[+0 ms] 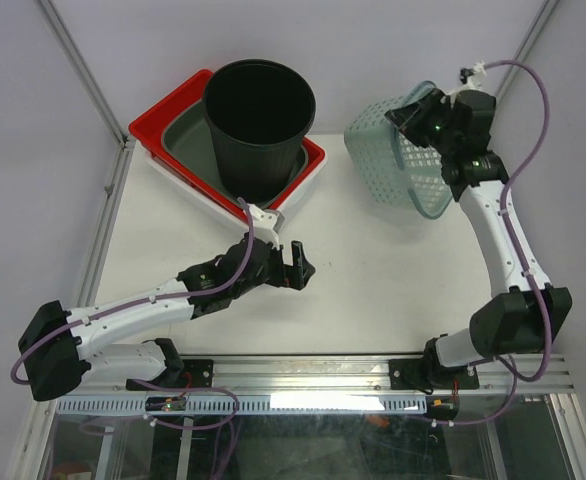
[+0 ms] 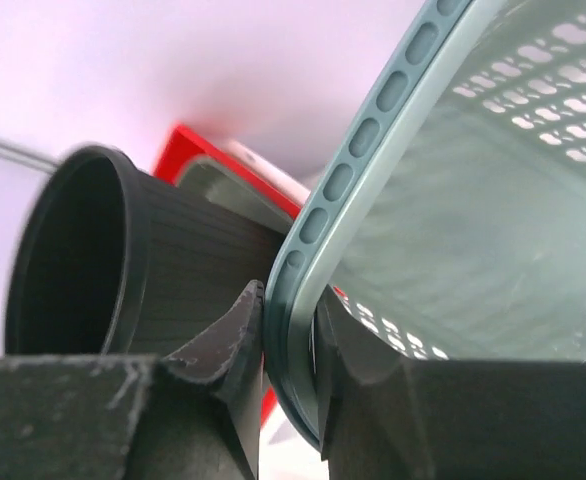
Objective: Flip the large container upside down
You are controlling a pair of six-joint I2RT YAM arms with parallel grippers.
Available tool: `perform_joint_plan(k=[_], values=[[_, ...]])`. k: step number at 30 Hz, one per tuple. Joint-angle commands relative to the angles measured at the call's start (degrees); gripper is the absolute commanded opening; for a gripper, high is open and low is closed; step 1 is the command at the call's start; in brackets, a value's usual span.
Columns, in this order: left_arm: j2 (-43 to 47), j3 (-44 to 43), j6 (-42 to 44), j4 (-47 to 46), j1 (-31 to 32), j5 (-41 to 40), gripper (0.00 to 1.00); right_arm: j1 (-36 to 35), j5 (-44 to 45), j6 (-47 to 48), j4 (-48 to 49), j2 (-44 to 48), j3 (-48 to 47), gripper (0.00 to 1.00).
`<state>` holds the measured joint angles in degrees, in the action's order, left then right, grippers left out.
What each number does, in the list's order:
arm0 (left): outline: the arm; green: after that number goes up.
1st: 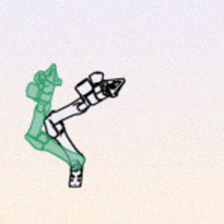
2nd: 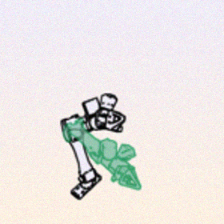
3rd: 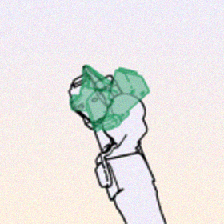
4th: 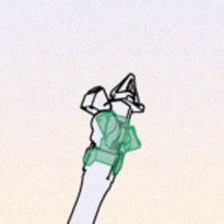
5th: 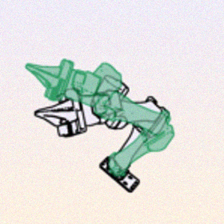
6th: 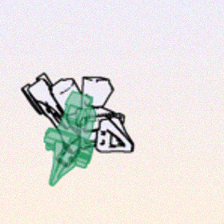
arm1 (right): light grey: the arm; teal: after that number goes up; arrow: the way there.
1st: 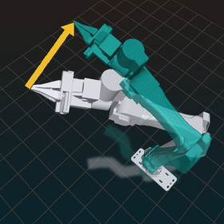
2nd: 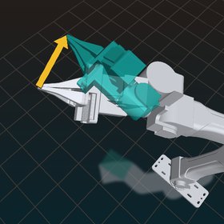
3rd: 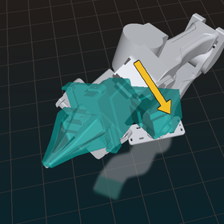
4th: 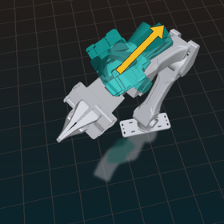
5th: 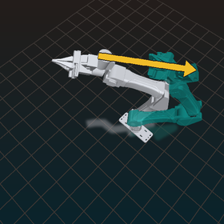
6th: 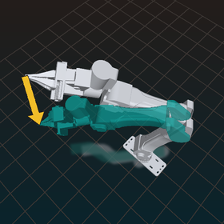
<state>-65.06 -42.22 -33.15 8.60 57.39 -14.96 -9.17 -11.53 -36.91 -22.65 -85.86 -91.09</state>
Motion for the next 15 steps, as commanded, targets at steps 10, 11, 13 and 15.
perform_joint_plan(k=[10, 11, 13, 15], values=[[-3.0, -0.7, -0.4, -4.5, 0.1, 1.4, 0.99, 7.2, -5.6, -26.1, 52.0, 1.8, 18.0, 0.0], [-2.8, -0.5, -0.9, -4.5, 0.1, 0.1, 0.99, 7.2, -4.4, -26.8, 53.9, 1.7, 19.0, 0.0], [-2.6, -0.6, -1.1, -4.5, 0.1, -0.8, 0.99, 7.1, -3.3, -28.9, 59.9, 1.1, 21.0, 0.0], [-2.8, -1.0, -0.6, -4.6, 0.1, -0.1, 0.99, 7.1, -2.2, -31.5, 64.8, 0.4, 22.5, 0.0]])
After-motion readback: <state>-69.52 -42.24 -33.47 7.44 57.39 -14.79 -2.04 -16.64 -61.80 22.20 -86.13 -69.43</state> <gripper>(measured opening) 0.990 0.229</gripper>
